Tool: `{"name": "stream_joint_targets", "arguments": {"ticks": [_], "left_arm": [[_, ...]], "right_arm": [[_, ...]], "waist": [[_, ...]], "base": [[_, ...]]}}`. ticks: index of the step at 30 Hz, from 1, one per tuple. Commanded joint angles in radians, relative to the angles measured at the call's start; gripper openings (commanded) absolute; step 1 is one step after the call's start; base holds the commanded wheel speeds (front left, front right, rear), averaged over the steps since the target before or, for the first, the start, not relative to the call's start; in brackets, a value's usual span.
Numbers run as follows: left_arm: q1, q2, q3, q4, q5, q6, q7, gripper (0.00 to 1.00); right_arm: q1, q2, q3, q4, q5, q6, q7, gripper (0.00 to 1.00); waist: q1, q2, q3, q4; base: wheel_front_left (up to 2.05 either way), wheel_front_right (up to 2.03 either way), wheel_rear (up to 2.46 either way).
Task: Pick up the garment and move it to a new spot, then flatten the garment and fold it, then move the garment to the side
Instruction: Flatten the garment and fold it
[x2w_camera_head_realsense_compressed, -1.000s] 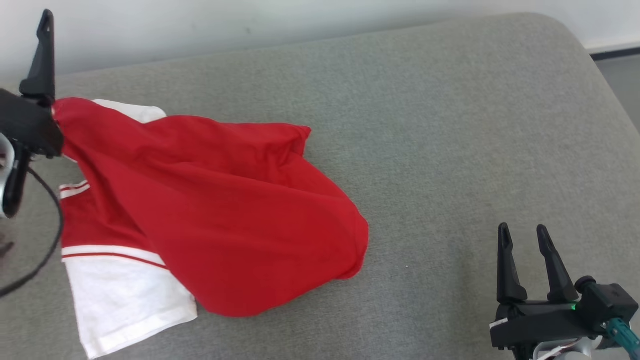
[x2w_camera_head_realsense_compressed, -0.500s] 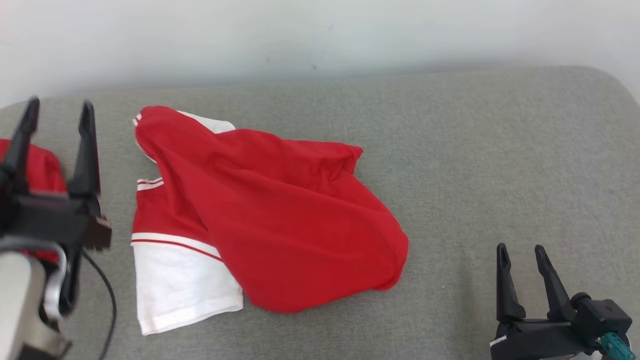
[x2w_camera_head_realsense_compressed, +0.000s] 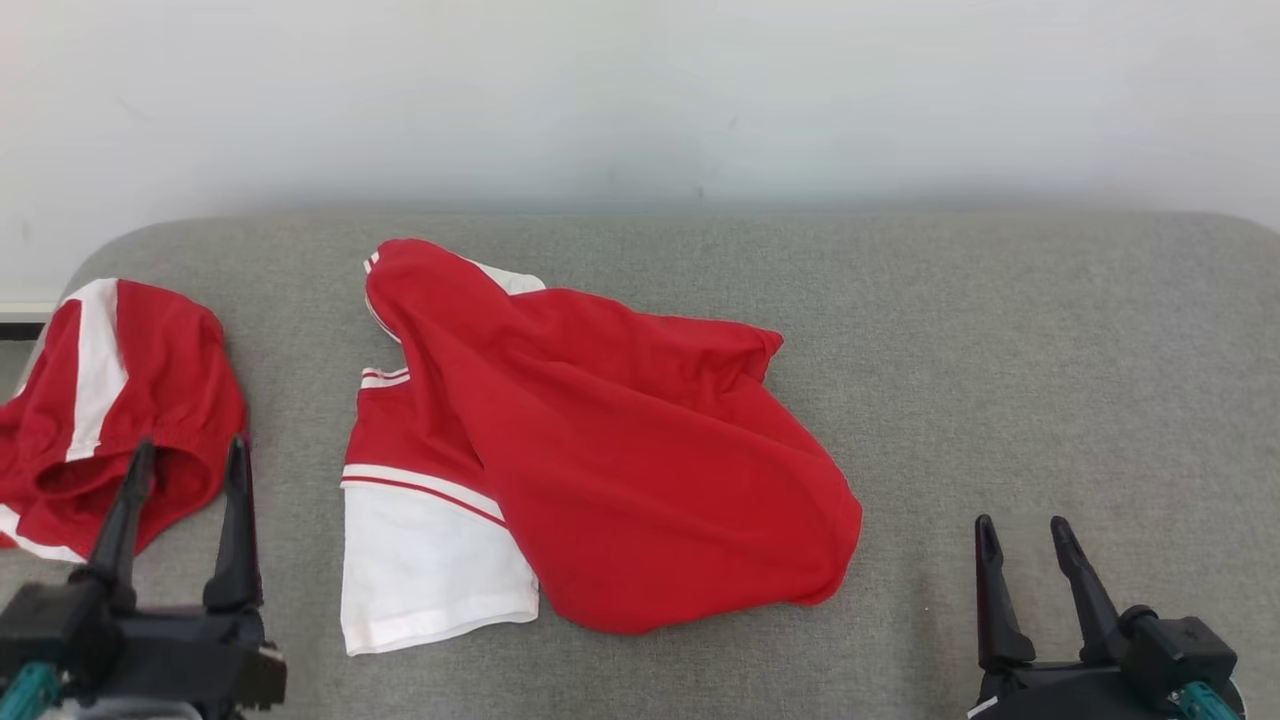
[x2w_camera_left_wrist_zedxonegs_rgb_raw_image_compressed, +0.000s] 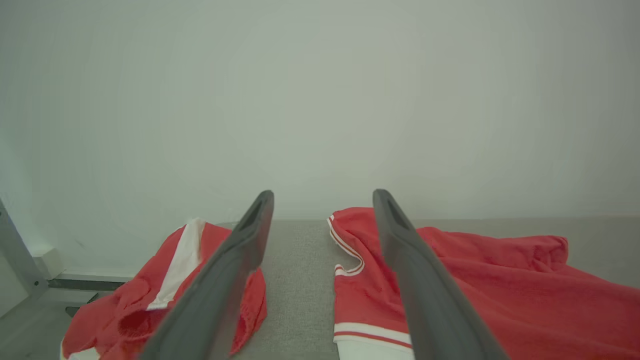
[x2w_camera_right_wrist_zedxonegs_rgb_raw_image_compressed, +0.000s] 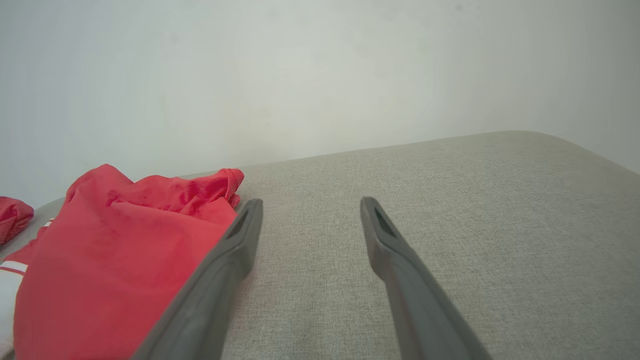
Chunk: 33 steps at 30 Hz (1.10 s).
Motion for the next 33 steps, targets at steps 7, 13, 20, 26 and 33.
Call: {"name": "stream_joint_targets", "arguments": {"ticks": [7, 13, 20, 26, 33], "left_arm": [[0.112, -0.112, 0.092, -0.045, 0.050, -0.018, -0.003, 1.00], [0.177, -0.167, 0.116, -0.025, 0.133, -0.043, -0.003, 1.00], [0.194, -0.206, 0.116, 0.000, 0.194, -0.067, -0.003, 1.00], [0.168, -0.226, 0.114, 0.016, 0.204, -0.079, -0.003, 1.00], [0.148, -0.236, 0.110, 0.023, 0.214, -0.087, -0.003, 1.00]], "right_arm": [[0.002, -0.002, 0.020, 0.019, -0.005, 0.001, -0.001, 1.00], [0.007, -0.002, 0.028, 0.033, 0.002, 0.001, -0.001, 1.00], [0.008, -0.002, 0.033, 0.051, 0.005, 0.001, -0.001, 1.00], [-0.013, -0.002, 0.059, 0.078, 0.008, 0.001, -0.001, 1.00], [-0.069, -0.002, 0.120, 0.149, 0.012, 0.001, 0.008, 1.00]], "waist": [[0.0001, 0.0001, -0.015, 0.009], [0.0001, 0.0001, -0.018, 0.012], [0.0001, 0.0001, -0.012, 0.026], [0.0001, 0.0001, -0.006, 0.037], [0.0001, 0.0001, 0.000, 0.049]], "base": [[0.00, 0.00, 0.00], [0.00, 0.00, 0.00], [0.00, 0.00, 0.00], [0.00, 0.00, 0.00], [0.00, 0.00, 0.00]]}}
